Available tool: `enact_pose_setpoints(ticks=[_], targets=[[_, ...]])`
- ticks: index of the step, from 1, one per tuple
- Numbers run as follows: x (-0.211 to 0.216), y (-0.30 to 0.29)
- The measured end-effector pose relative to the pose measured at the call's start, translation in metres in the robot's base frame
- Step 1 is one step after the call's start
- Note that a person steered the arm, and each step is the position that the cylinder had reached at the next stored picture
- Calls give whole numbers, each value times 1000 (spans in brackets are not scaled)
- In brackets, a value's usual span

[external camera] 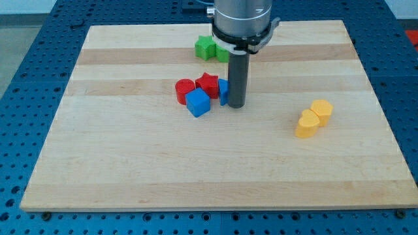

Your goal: Point at the yellow hexagon

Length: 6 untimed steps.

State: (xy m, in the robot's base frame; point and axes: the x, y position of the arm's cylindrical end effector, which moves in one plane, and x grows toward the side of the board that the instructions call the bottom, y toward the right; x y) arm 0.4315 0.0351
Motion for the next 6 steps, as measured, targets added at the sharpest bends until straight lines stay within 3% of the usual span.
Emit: enact_pose_setpoints(ticks=[2,4,6], targets=[[36,15],[103,71],[106,153]])
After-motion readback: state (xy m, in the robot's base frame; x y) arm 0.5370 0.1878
